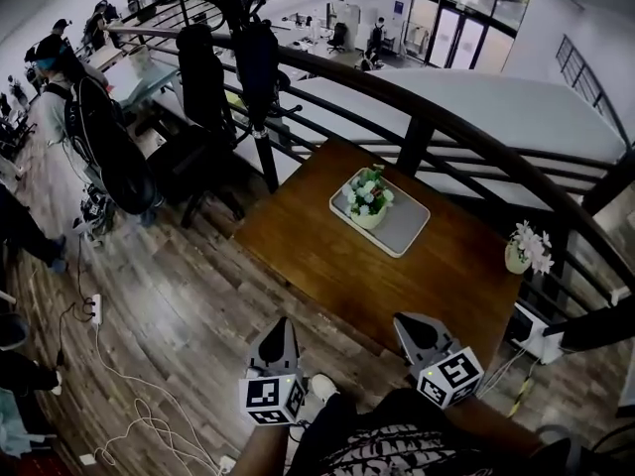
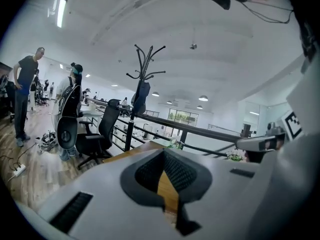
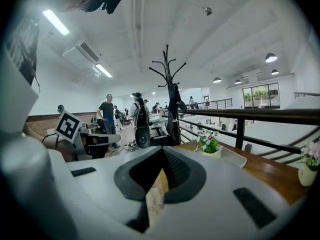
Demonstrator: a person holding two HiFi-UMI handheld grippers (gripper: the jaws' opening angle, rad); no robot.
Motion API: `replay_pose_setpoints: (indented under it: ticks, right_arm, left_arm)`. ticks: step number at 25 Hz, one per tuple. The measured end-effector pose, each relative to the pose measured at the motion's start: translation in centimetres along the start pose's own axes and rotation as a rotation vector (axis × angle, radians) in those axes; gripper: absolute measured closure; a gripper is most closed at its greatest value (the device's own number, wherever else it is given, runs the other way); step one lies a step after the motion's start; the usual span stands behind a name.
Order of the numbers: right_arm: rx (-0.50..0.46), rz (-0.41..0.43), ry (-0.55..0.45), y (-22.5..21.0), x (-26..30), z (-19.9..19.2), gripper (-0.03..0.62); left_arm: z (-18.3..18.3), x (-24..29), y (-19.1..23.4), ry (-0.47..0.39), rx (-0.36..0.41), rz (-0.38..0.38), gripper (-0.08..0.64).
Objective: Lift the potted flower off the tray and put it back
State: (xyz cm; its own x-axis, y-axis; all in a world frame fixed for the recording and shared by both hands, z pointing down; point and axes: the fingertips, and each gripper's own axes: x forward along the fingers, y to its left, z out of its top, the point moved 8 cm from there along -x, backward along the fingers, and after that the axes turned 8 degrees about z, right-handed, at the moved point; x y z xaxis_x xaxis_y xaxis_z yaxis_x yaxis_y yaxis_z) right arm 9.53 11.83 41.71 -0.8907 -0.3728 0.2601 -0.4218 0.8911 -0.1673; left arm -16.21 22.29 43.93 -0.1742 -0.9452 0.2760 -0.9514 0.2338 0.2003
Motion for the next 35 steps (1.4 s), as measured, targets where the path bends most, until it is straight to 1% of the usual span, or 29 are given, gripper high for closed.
replay_pose_setpoints:
  ticks: [3,6,8,11,14,19,22,26,29,32,35]
  right_arm:
    - [-0.016,-0.022,0.002,0.0,0.1,0.8,0.600]
    - [-0.023,-0.051,-0.016,-0.9,-1.0,1.4,0.600]
    - [-0.023,-0.067,-0.032,-1.4,-0.9,1.8,0.600]
    - [-0.015,-0.100,-0.047,-1.8,0.5,2.5,0.600]
    - [0.009,-0.118,-0.069,-2.8,1.1,2.1,0.600]
    - [0.021,-0.136,-0.087,-5.5,3.1,1.8,0.600]
    - [0.012,-0.153,-0.085,-8.2,4.3,1.7,0.600]
    - [0.049,-0.166,-0.080,-11.7,5.7,1.1,0.600]
    - [0.063,-0.168,-0.066,-13.3,7.0,0.9,0.600]
    - [0.081,-0.174,-0.040,-15.0,7.8,1.0,0.600]
    - [0.109,-0.185,-0.011,-16.5,8.3,0.2,0.600]
  left_arm:
    - [0.4,1.1,0.1,-0.001,-0.017,-0.025,0.552]
    - [0.1,1.7,-1.5,0.018,-0.021,-0.064,0.552]
    - [0.4,2.6,-2.0,0.016,-0.009,-0.091,0.552]
    - [1.3,4.3,-1.6,0.020,0.016,-0.139,0.552]
    - [2.0,5.6,-1.7,0.025,0.041,-0.166,0.552]
    - [2.0,9.1,-2.0,0.061,0.084,-0.187,0.552]
    - [1.7,11.8,-2.5,0.087,0.123,-0.196,0.552]
    - [1.3,14.9,-3.7,0.128,0.137,-0.212,0.552]
    - [0.5,17.5,-3.9,0.163,0.166,-0.231,0.552]
    - [-0.4,20.4,-4.9,0.206,0.177,-0.251,0.552]
    - [-1.8,23.8,-6.3,0.219,0.208,-0.288,0.551]
